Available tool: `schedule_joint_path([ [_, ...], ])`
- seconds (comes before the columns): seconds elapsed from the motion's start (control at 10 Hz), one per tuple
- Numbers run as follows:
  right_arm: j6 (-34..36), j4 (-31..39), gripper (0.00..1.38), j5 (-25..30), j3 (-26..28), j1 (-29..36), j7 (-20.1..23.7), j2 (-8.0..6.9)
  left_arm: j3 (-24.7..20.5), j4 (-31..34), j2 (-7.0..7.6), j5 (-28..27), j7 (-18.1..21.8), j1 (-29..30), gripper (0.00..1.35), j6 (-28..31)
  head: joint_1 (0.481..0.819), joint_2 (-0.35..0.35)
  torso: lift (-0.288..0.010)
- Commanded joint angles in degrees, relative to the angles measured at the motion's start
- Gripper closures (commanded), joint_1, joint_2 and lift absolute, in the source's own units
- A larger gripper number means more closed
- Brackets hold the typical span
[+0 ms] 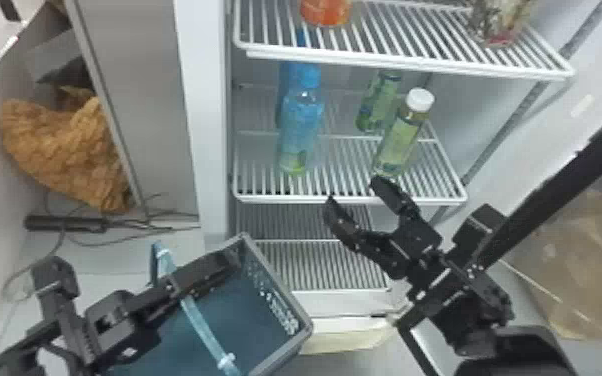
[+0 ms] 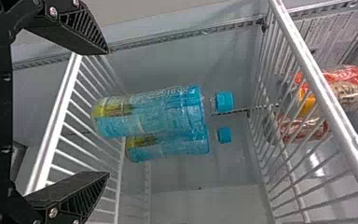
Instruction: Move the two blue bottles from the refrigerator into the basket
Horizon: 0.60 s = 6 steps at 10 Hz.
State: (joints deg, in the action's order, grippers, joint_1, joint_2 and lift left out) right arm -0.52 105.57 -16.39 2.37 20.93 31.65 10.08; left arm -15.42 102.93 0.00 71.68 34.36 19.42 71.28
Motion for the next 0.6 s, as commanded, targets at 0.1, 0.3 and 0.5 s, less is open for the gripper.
schedule_joint_path([
  [0.1,0.51,-3.41,0.11,0.28,-1.69,-5.32,-0.01,-0.06,0.11,-0.06,-0.15,0.19,0.00,-0.15,1.20,-0.13,0.695,-0.161,-0.220],
  [0.3,0.94,-6.36,0.11,0.73,-3.86,-9.26,-0.01,-0.06,0.23,-0.21,-0.15,0.31,-0.08,-0.29,1.20,-0.13,0.695,-0.142,-0.220],
  [0.5,0.94,-8.61,0.10,1.53,-5.69,-12.50,-0.36,0.02,0.34,-0.21,-0.15,0.54,0.00,-0.29,1.20,-0.13,0.695,-0.121,-0.220],
])
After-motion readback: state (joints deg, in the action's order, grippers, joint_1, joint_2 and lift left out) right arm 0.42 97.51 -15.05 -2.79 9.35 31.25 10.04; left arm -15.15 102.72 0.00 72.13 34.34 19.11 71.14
